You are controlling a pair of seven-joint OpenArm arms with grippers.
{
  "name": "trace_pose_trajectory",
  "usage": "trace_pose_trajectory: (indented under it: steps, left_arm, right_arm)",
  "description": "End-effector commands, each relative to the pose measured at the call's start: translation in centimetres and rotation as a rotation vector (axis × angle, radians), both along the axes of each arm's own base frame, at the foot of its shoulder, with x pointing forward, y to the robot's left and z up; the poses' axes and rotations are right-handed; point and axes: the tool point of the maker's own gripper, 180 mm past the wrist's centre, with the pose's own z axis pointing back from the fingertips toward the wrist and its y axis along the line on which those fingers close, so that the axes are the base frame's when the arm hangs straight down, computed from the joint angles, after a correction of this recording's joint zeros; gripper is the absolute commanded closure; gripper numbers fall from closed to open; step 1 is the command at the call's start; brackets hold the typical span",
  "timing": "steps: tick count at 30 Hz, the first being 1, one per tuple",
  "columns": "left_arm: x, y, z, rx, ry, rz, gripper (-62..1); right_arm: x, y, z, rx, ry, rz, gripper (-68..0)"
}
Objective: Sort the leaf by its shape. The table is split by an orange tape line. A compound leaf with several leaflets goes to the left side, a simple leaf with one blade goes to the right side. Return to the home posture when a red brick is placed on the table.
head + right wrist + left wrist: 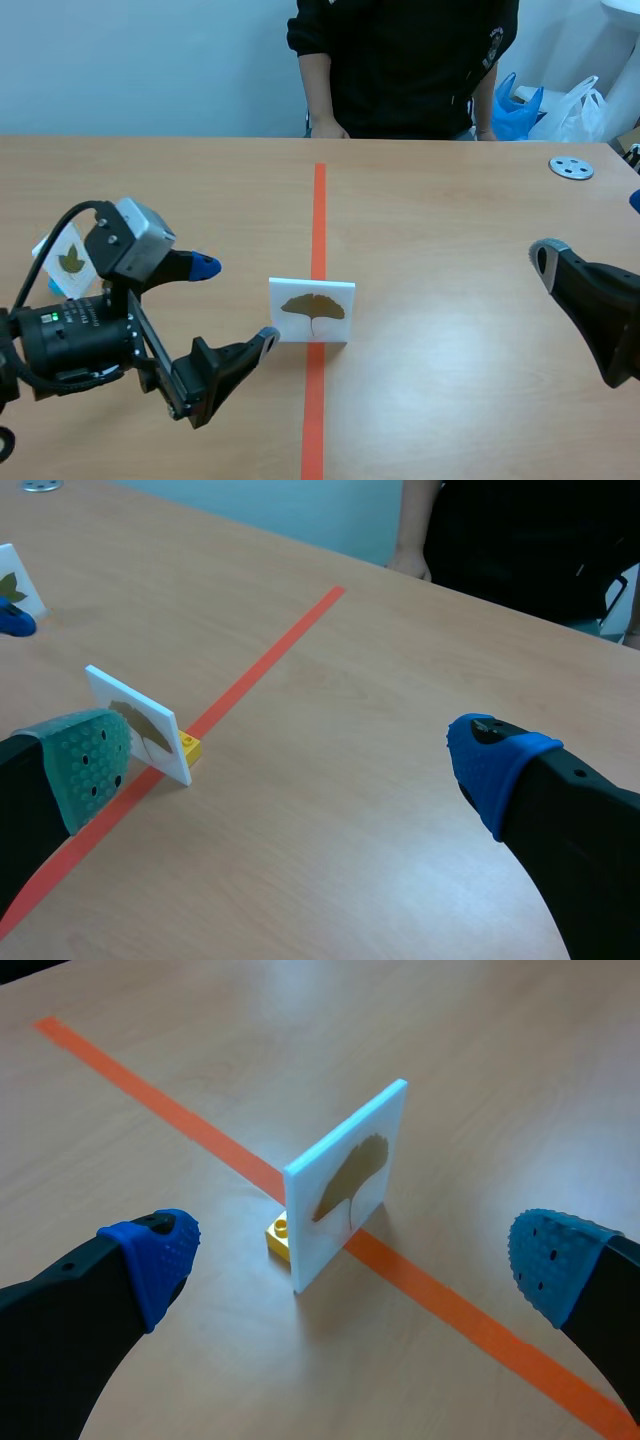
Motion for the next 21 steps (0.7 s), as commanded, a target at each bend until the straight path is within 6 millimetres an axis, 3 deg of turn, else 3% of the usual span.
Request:
trace_pose_trajectory:
  steps: [1,8,21]
  left_arm:
    - [1.3,-0.1,1.2,-0.014,-0.050,-0.002,-62.3]
    - [2.3,-1.7,-0.2,0.002,-0.064,-0.073,-62.3]
    - [2.5,-7.0,-2.8,-0.021,-0.063,-0.180,-62.3]
  right_arm:
    - [0.1,0.1,1.1,0.009,-0.033,0.000,-67.9]
    - [0.1,0.1,1.1,0.011,-0.037,0.000,-67.9]
    - [0.1,0.1,1.3,0.015,-0.044,0.000,-67.9]
